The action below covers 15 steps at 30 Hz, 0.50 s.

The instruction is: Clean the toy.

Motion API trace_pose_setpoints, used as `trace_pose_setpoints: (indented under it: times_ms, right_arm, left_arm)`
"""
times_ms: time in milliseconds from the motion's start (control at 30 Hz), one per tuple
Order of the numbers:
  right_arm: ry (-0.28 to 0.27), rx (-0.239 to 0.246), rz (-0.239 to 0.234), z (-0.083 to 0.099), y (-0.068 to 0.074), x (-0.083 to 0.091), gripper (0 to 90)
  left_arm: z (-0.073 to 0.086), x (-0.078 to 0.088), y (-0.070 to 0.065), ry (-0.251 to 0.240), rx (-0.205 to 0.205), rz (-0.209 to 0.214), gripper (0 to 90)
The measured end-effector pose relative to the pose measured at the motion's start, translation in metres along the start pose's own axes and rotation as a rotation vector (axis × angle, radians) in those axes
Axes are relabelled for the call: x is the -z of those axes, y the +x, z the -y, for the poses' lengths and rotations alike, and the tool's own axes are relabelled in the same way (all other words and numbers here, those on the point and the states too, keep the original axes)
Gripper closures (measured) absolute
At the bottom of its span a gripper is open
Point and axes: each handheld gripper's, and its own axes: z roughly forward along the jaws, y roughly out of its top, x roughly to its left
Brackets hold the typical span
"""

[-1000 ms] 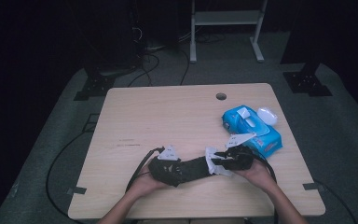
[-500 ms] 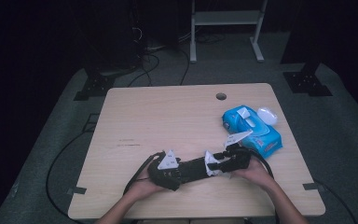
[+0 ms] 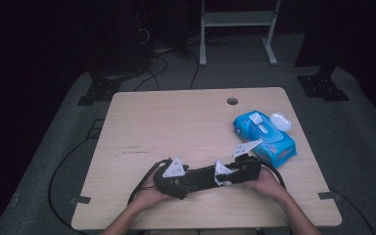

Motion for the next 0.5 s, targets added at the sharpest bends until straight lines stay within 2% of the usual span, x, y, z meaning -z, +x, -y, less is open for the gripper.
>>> trace_pose_setpoints:
  times_ms: [67, 133, 167, 267, 367, 433, 500]
  right_arm:
    - [-0.003, 0.03, 0.027, 0.0, 0.004, 0.002, 58.8]
    - [-0.001, 0.058, 0.054, 0.0, 0.007, 0.003, 59.8]
    - [-0.002, 0.074, 0.071, 0.0, 0.008, 0.003, 60.0]
    - [-0.002, 0.128, 0.114, -0.001, 0.011, 0.003, 60.3]
    - [0.007, 0.154, 0.151, -0.003, 0.014, 0.002, 60.1]
    - [0.008, 0.154, 0.168, -0.004, 0.014, 0.002, 59.4]
    - [0.012, 0.153, 0.198, -0.005, 0.013, 0.002, 58.4]
  left_arm:
    - [0.002, 0.001, 0.007, -0.016, 0.059, 0.012, 21.4]
    - [0.004, 0.002, 0.013, -0.035, 0.115, 0.039, 22.3]
    - [0.004, 0.002, 0.016, -0.039, 0.123, 0.043, 23.7]
    - [0.003, 0.002, 0.021, -0.051, 0.117, 0.089, 35.9]
    - [0.002, 0.001, 0.024, -0.05, 0.101, 0.083, 43.8]
    - [0.003, 0.001, 0.026, -0.06, 0.11, 0.095, 46.3]
    - [0.003, 0.002, 0.023, -0.059, 0.08, 0.086, 49.2]
